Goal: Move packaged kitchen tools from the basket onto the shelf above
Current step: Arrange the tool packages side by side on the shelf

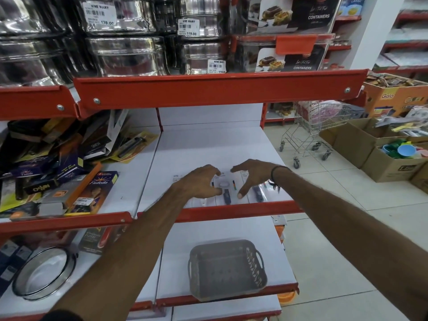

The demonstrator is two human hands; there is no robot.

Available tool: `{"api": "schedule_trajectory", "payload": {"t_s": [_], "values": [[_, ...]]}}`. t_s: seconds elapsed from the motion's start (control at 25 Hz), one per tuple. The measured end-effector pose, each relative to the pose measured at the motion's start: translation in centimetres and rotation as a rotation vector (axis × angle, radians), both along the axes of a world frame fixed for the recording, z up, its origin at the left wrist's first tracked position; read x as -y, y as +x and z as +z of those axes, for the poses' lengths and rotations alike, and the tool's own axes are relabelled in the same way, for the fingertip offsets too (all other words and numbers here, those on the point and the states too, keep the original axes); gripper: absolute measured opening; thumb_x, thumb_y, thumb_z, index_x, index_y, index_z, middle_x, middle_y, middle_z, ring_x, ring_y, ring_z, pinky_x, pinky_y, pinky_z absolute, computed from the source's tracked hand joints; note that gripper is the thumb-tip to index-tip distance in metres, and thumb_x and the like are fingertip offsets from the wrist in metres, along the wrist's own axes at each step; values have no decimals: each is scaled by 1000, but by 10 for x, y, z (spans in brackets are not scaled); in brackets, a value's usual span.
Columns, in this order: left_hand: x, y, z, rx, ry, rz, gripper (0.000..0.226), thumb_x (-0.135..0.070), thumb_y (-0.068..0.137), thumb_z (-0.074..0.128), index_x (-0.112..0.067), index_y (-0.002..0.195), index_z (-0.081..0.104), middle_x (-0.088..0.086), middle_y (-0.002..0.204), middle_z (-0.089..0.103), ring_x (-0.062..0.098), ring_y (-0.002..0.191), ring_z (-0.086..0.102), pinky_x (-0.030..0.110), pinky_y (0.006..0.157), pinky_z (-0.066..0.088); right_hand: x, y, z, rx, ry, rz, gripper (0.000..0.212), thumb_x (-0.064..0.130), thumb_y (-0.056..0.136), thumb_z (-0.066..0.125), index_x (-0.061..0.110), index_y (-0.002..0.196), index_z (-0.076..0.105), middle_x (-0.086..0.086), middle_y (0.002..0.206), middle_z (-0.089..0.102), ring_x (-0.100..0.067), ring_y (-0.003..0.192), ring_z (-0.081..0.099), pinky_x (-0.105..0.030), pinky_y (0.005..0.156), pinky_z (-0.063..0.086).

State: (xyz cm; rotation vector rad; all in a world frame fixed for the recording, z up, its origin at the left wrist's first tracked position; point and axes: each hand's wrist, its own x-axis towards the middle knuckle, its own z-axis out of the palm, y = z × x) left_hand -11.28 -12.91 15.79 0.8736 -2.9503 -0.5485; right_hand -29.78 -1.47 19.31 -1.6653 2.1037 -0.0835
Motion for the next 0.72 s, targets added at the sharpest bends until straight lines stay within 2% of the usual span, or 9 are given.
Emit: {"api": "schedule_trajectory", "payload": {"t_s": [0.08, 0.2, 0.32, 0.48, 0.64, 0.72], "values": [[-7, -5, -4, 18, 12, -25, 74, -60, 72, 70, -21, 133, 55, 1, 139, 58, 25, 122, 57, 36, 97, 48, -11, -19, 3, -75, 71, 4, 91, 47, 66, 86, 20, 143, 46, -2, 154, 42, -24, 140, 38, -40, 115, 28], [-11, -4, -12, 49, 39, -16, 77, -68, 63, 72, -25, 126, 58, -3, 131, 60, 21, 108, 57, 37, 89, 49, -26, -37, -5, -141, 165, -5, 90, 40, 70, 85, 19, 147, 43, -2, 155, 40, -22, 142, 36, -37, 116, 27], [-9, -3, -16, 48, 66, -9, 76, -68, 64, 74, -27, 125, 56, -3, 133, 58, 18, 101, 52, 38, 87, 48, -26, -36, -14, -101, 107, -28, 87, 32, 70, 86, 19, 146, 45, -4, 153, 43, -25, 138, 41, -37, 113, 32], [-9, -4, -15, 71, 57, -14, 77, -70, 64, 72, -27, 124, 55, -2, 133, 57, 19, 101, 52, 40, 88, 50, -16, -25, -17, -72, 65, -15, 90, 32, 66, 89, 20, 145, 47, -5, 153, 44, -27, 138, 41, -38, 113, 33], [-7, -4, -18, 81, 51, -23, 76, -71, 66, 70, -28, 126, 53, -3, 136, 55, 18, 101, 50, 36, 83, 44, -10, -30, -9, -148, 220, 68, 99, 40, 72, 84, 19, 153, 31, -4, 159, 33, -24, 145, 30, -39, 118, 25], [-6, -4, -19, 80, 42, -30, 76, -71, 67, 70, -27, 126, 53, -3, 136, 55, 17, 101, 50, 35, 82, 43, -11, -34, -8, -167, 252, 65, 97, 33, 74, 83, 20, 153, 28, -4, 159, 32, -24, 145, 30, -39, 118, 25]]}}
